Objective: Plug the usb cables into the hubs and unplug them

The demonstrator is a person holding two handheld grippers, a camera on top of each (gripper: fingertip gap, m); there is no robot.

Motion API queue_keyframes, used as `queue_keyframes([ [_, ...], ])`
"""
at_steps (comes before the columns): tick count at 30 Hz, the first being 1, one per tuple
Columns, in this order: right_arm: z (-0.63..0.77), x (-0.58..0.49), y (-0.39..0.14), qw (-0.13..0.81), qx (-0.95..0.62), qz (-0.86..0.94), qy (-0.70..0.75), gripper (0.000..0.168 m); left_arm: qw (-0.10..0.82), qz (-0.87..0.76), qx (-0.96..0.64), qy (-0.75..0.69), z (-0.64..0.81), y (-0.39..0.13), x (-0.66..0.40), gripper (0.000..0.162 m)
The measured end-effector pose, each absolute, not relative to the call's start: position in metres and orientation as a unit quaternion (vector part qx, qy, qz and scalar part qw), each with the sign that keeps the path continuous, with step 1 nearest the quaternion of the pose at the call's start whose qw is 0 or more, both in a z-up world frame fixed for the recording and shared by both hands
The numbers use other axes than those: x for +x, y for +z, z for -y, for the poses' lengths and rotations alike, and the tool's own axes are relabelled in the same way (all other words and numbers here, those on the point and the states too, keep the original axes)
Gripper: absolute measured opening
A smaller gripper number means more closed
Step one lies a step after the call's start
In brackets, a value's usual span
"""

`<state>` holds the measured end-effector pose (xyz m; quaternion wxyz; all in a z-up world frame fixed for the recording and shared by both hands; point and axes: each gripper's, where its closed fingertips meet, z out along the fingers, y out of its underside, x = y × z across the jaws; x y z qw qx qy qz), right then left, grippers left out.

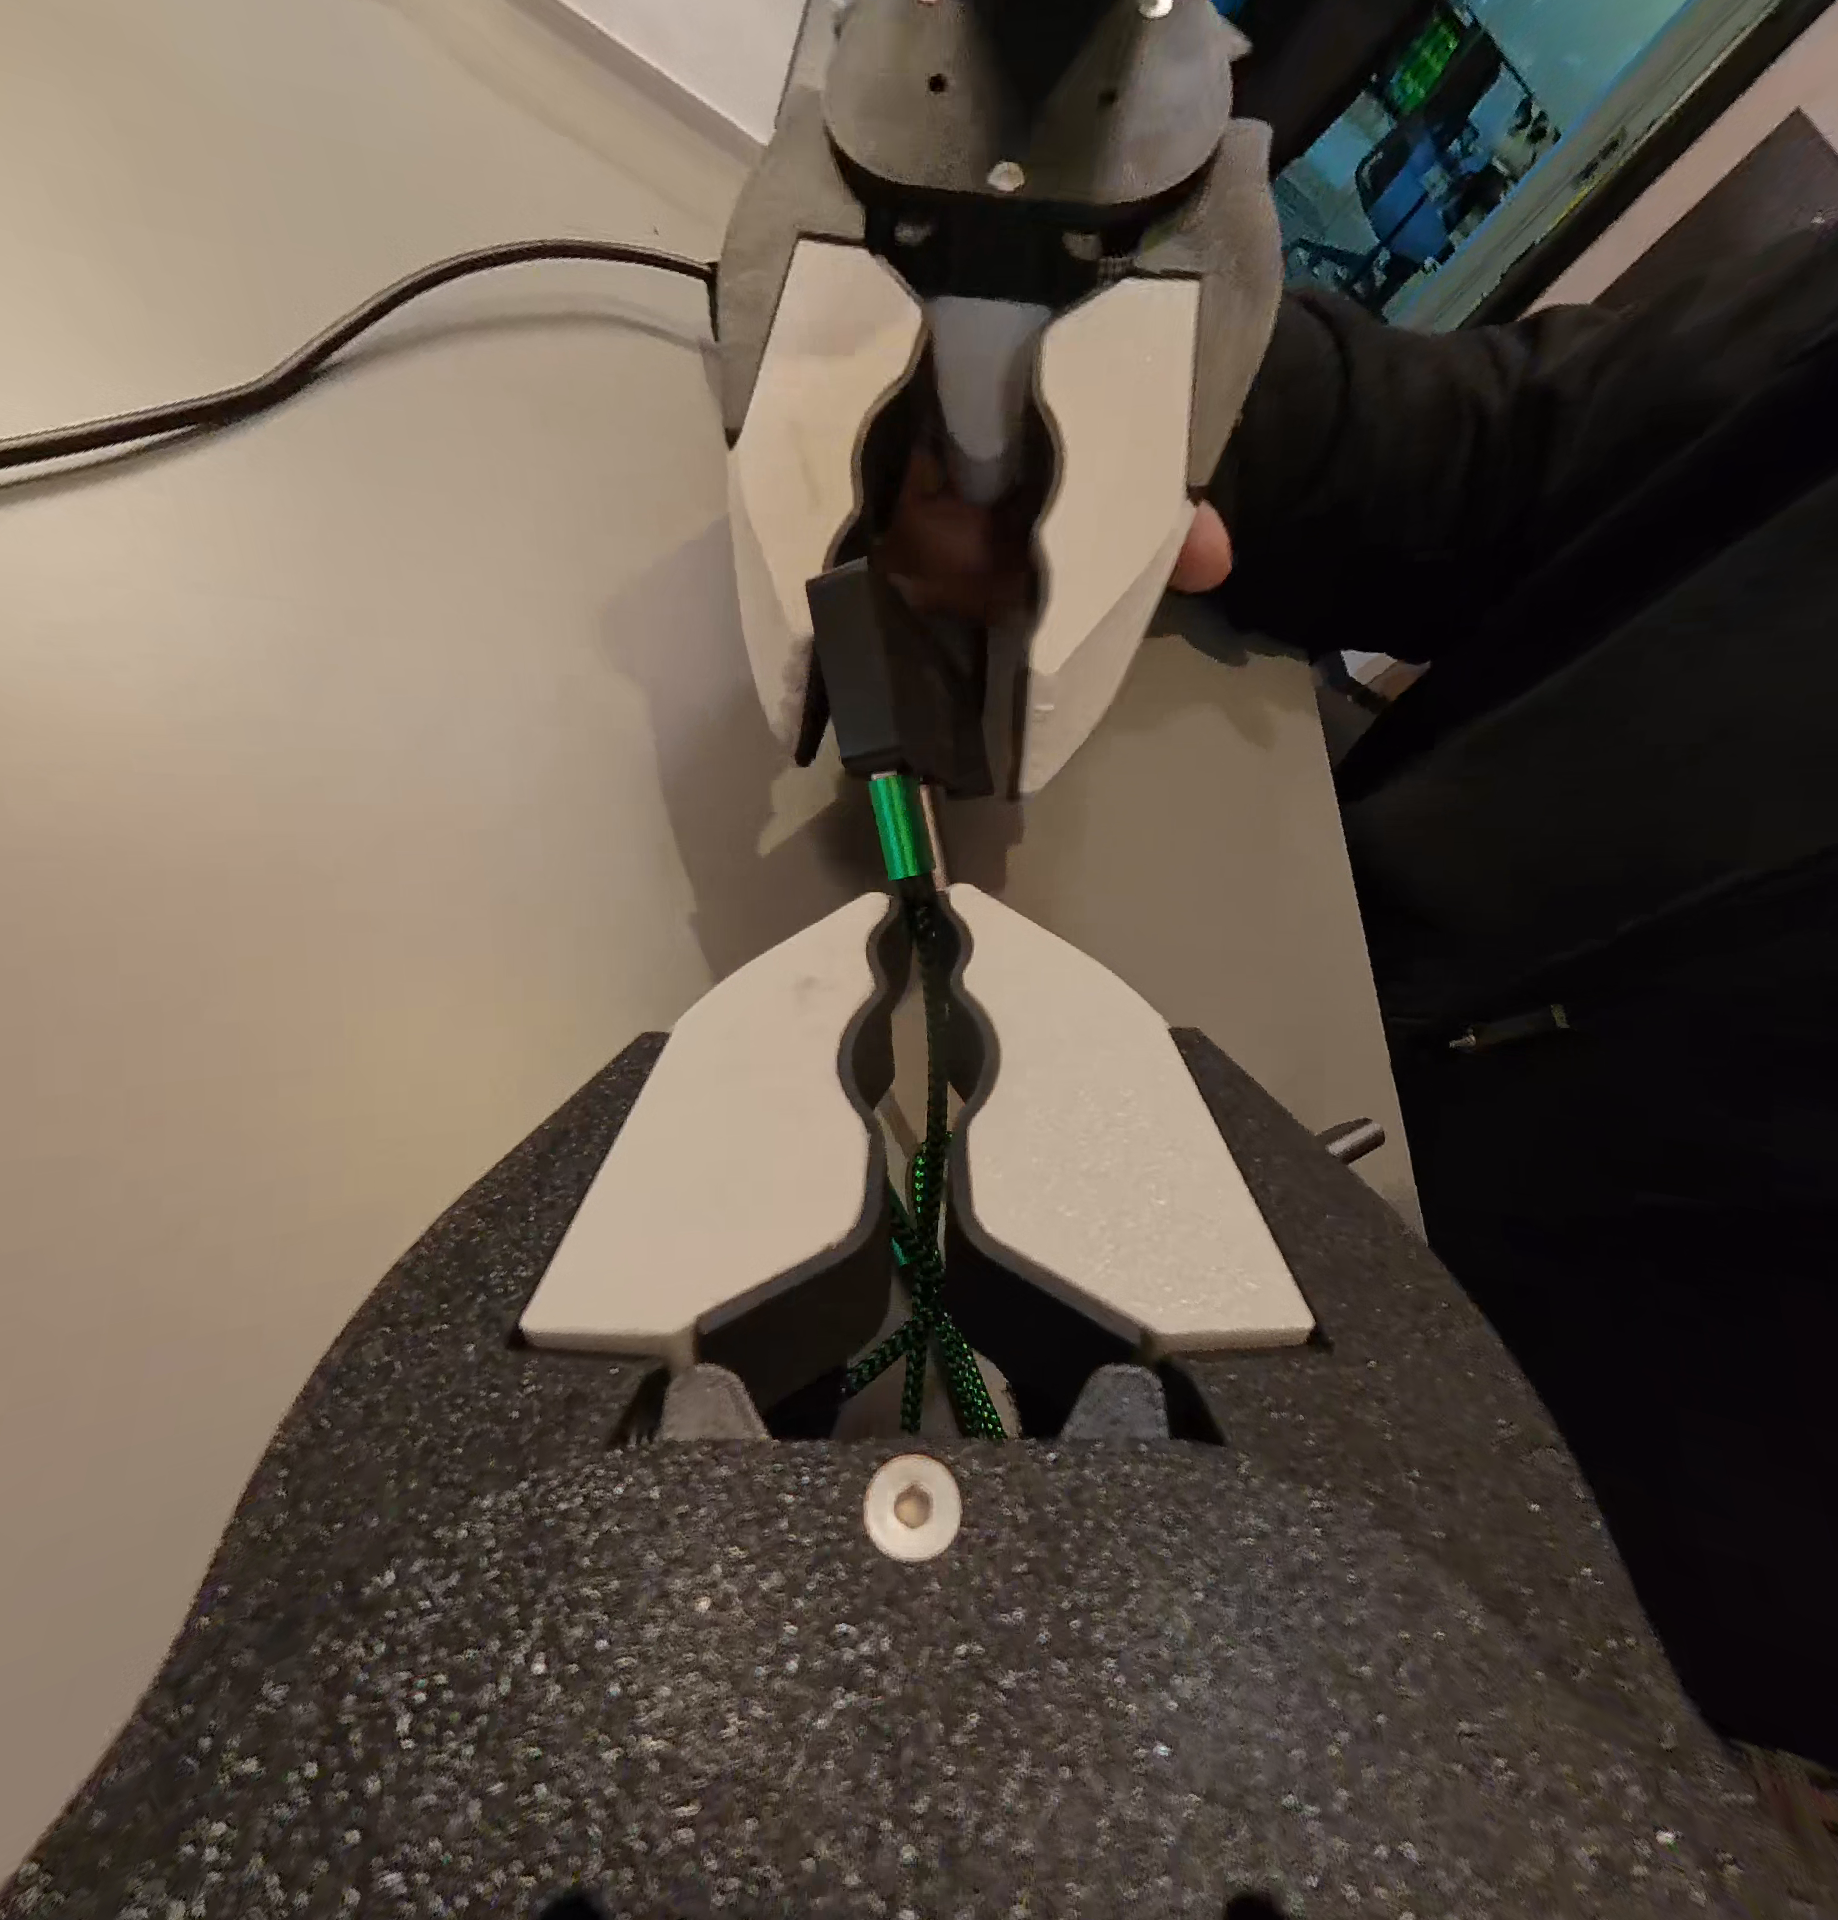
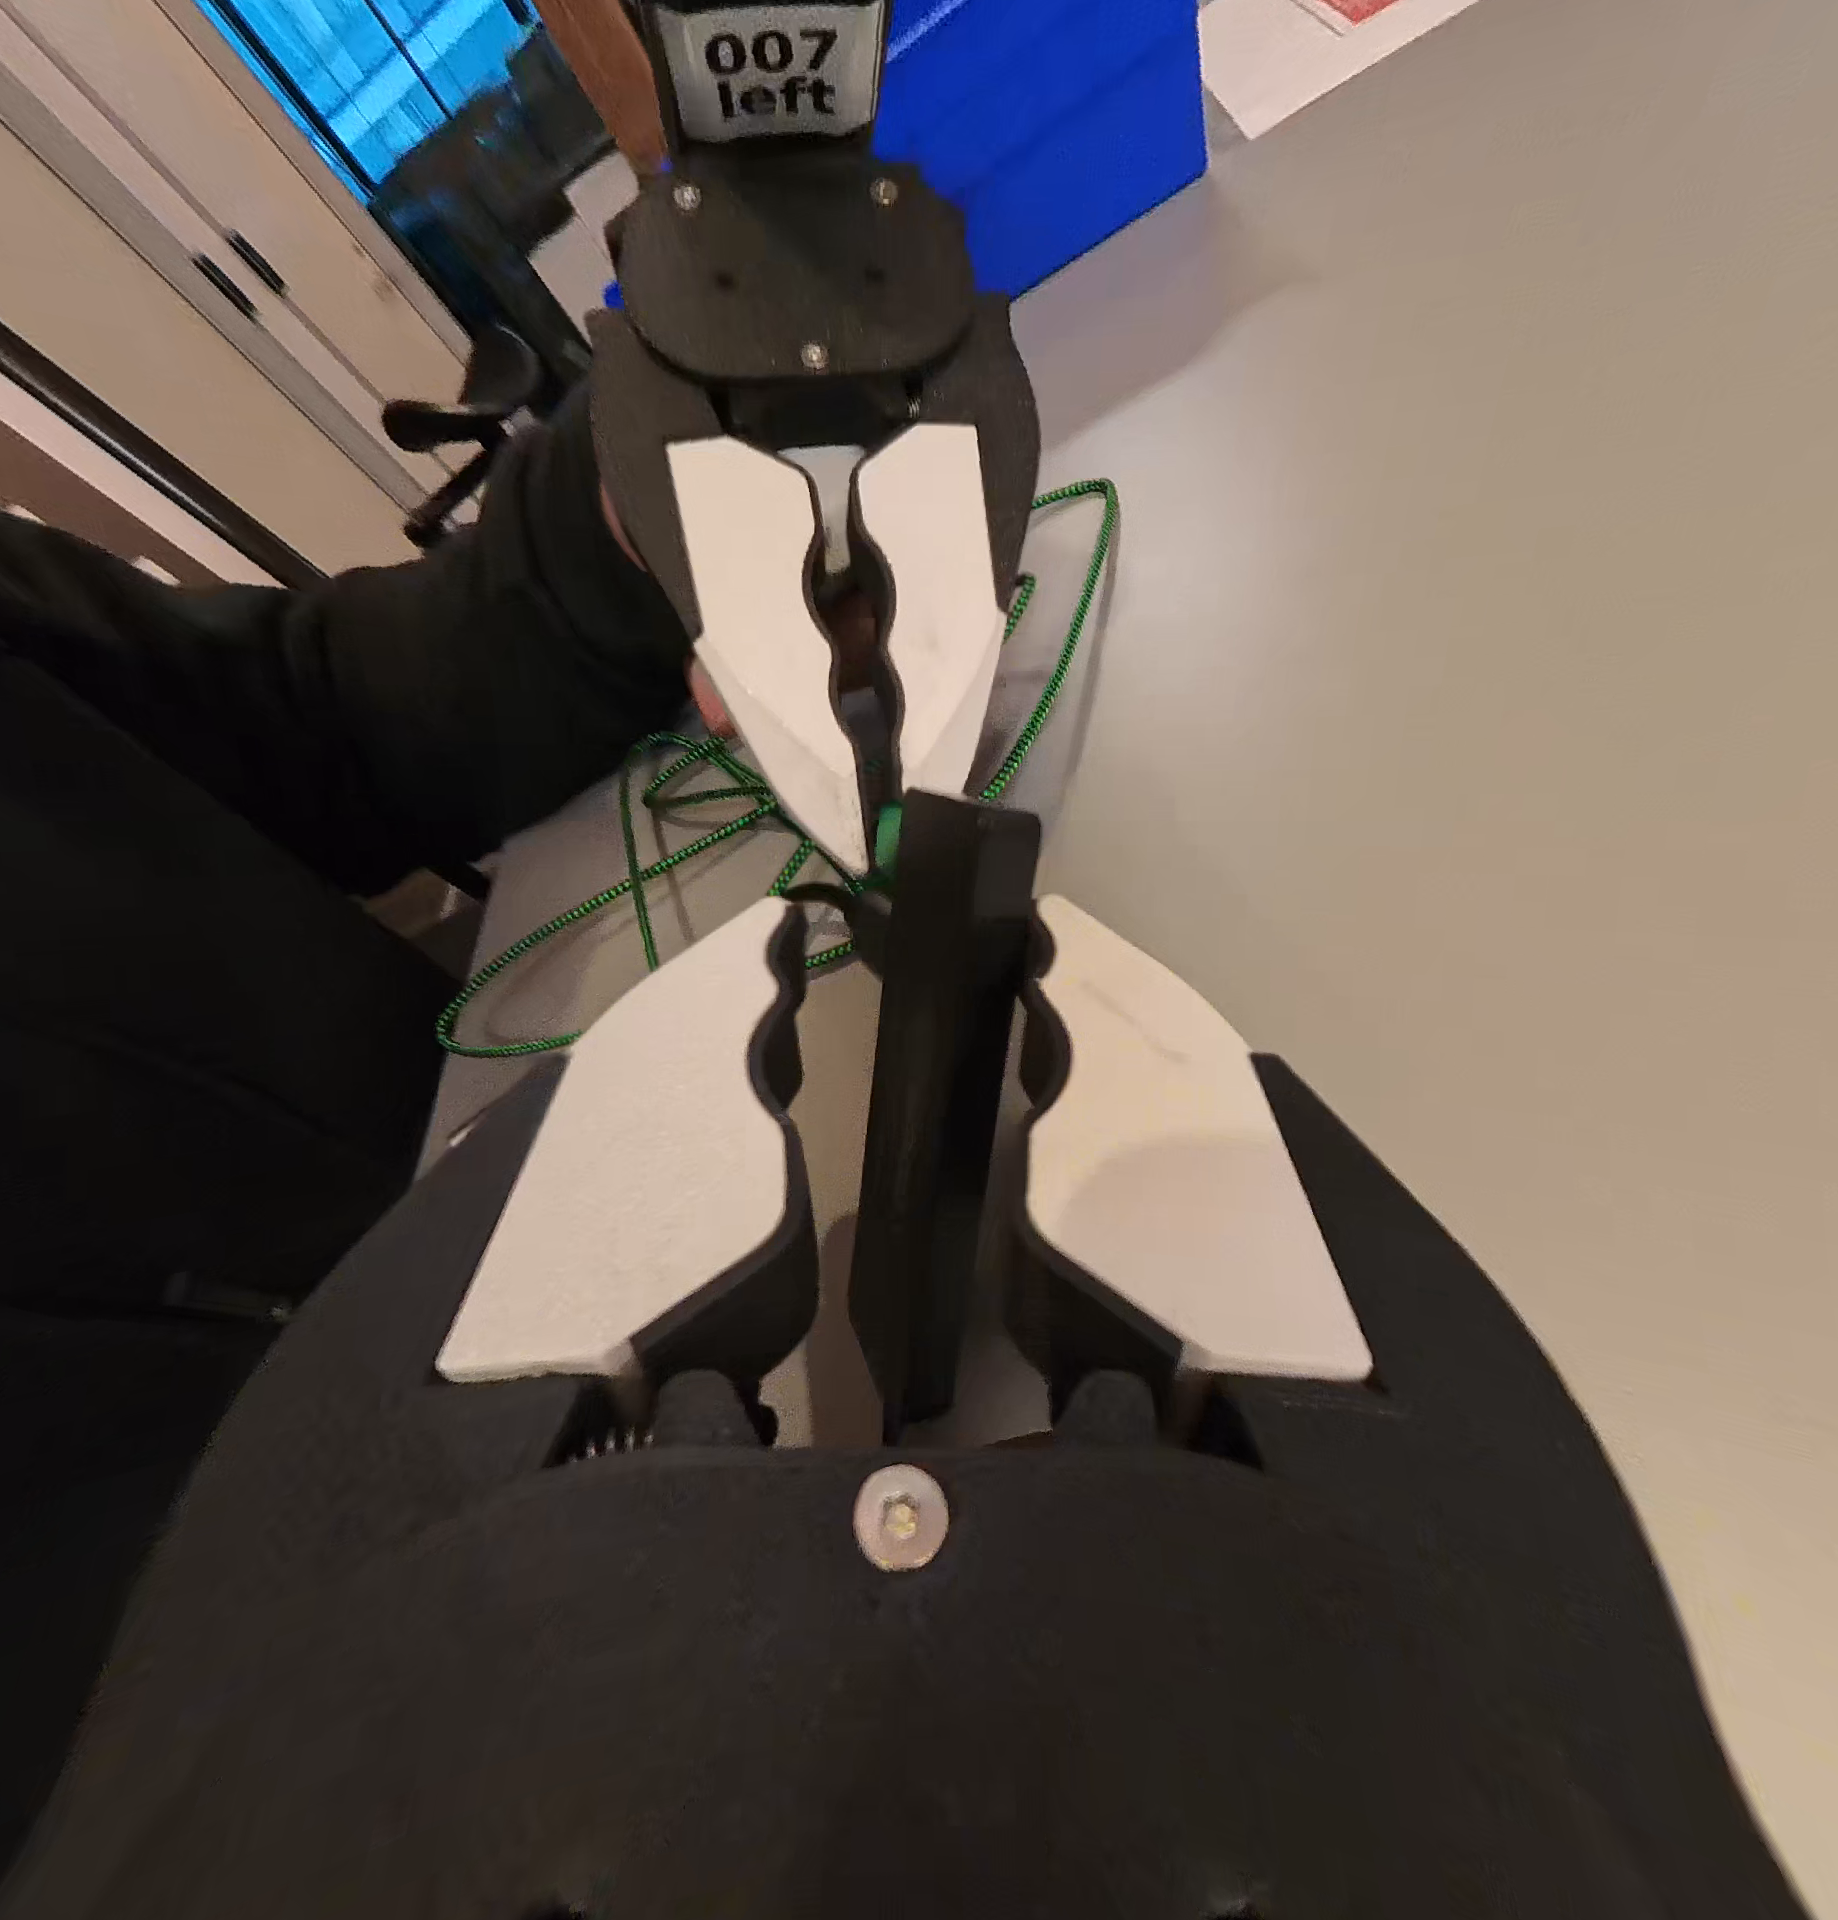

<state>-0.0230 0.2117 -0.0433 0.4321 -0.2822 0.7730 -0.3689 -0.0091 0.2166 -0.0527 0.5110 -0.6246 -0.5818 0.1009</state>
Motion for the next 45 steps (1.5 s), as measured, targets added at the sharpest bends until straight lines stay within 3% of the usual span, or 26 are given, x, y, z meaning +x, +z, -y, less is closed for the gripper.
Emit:
queue_keyframes([
  [2, -0.211, -0.022, -0.048, 0.433, -0.278, -0.777, -0.362, 0.022, 0.514, 0.576, -0.629, 0.098, -0.221, -0.052, -0.01, 0.004],
  [5, -0.21, -0.02, -0.05, 0.446, -0.266, -0.778, -0.354, 0.016, 0.516, 0.587, -0.617, 0.095, -0.22, -0.054, -0.013, 0.009],
  [10, -0.21, -0.022, -0.049, 0.471, -0.249, -0.774, -0.342, 0.012, 0.532, 0.603, -0.589, 0.081, -0.216, -0.055, -0.015, 0.005],
  [41, -0.208, -0.022, -0.045, 0.504, -0.235, -0.764, -0.328, 0.011, 0.527, 0.599, -0.599, 0.074, -0.213, -0.053, -0.009, 0.002],
  [45, -0.211, -0.019, -0.046, 0.494, -0.251, -0.764, -0.329, 0.01, 0.52, 0.593, -0.607, 0.095, -0.215, -0.046, -0.012, 0.018],
])
